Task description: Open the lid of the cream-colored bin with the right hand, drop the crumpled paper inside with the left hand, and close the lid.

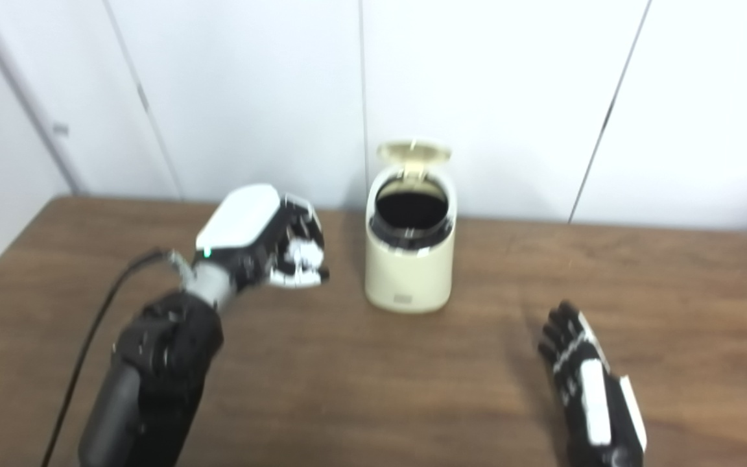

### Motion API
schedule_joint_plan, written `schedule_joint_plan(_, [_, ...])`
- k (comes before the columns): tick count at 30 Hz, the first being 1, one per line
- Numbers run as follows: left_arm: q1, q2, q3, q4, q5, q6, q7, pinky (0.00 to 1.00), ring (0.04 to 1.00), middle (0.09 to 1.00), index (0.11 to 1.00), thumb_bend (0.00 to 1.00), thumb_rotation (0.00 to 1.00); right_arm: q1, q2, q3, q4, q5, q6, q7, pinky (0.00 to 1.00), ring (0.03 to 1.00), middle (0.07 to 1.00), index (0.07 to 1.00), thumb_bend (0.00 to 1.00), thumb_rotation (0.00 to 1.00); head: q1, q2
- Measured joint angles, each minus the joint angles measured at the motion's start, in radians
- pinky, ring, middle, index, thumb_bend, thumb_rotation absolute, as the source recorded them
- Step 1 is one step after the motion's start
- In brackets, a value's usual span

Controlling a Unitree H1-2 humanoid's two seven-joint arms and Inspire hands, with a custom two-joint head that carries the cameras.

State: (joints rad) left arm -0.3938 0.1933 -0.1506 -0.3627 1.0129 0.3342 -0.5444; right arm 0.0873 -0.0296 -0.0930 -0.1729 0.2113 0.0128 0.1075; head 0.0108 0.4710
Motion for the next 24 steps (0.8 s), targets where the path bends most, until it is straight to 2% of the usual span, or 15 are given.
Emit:
schedule_joint_plan(3, [-0.007,-0.01,-0.012,0.023,-0.008,0.002,0.014,0.39,0.396,0.509,0.473,0.5,0.0,0.0,0.003,0.0,0.0,-0.004,-0.007,-0.004,0.92,0.938,0.928,0.904,0.45,0.84,-0.009,-0.011])
schedule_joint_plan(8, [-0.047,-0.018,-0.035,0.064,-0.037,-0.004,0.045,0.33,0.411,0.498,0.471,0.48,0.0,-0.001,0.003,0.0,0.004,-0.007,-0.017,-0.01,0.92,0.934,0.924,0.913,0.47,0.83,-0.015,-0.02])
schedule_joint_plan(13, [-0.073,-0.041,-0.045,0.084,-0.053,0.007,0.065,0.33,0.432,0.509,0.458,0.47,0.0,-0.003,0.003,0.001,0.009,-0.007,-0.025,-0.011,0.92,0.931,0.921,0.912,0.46,0.83,-0.017,-0.028])
schedule_joint_plan(20, [-0.09,-0.066,-0.061,0.12,-0.072,0.022,0.096,0.37,0.433,0.524,0.457,0.48,0.0,-0.009,0.008,0.002,0.015,-0.007,-0.035,-0.012,0.93,0.932,0.92,0.915,0.45,0.84,-0.021,-0.025])
schedule_joint_plan(24, [-0.102,-0.068,-0.068,0.128,-0.082,0.024,0.106,0.32,0.395,0.5,0.48,0.47,0.0,-0.009,0.008,0.002,0.017,-0.007,-0.053,-0.012,0.93,0.932,0.922,0.921,0.44,0.86,-0.022,-0.025])
